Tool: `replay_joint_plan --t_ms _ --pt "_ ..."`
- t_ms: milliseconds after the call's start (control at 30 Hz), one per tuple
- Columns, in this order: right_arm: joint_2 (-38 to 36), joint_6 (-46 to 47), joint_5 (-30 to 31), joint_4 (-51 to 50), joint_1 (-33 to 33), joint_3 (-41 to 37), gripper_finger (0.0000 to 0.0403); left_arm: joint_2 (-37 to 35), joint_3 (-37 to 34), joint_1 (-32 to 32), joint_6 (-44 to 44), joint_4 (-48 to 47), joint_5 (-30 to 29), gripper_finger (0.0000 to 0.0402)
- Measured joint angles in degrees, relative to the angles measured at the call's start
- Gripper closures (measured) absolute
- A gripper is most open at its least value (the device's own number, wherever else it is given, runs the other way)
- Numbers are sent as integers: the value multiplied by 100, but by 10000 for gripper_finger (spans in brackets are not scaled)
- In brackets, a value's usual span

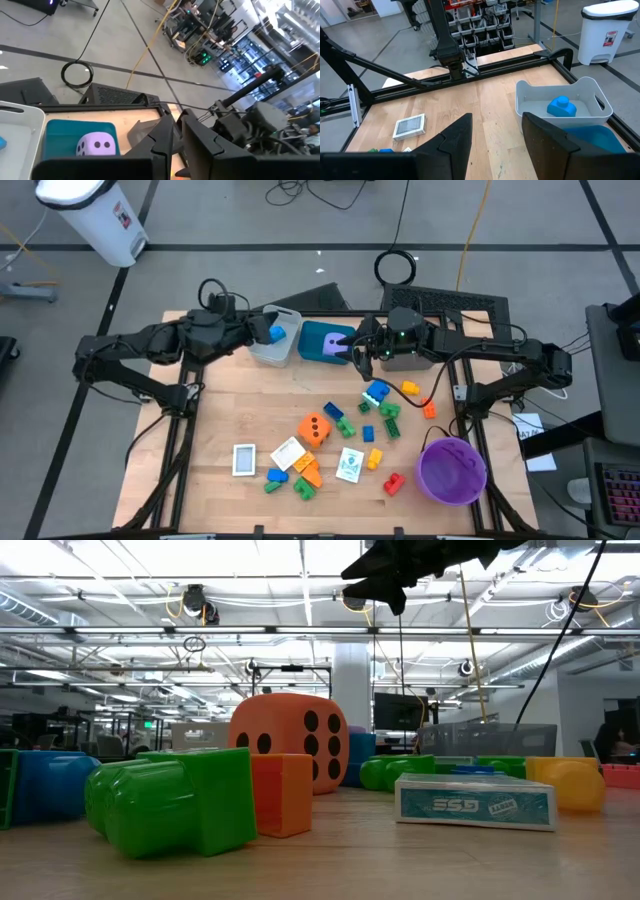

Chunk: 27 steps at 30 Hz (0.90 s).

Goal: Pick & Place Toys
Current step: Put the yellow game piece into the gray bin

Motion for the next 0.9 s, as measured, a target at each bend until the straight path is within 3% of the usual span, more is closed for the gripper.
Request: replay_joint_plan --t_ms 600,733,900 --pt "0 -2 -1 0 1 2 236 328 -21 75 -13 -683 76 355" --pt "0 0 -1 0 -1 1 236 342 -420 252 281 -534 636 355" --pt "0 -1 0 0 0 0 236 294 -1439 690 1090 703 1763 355"
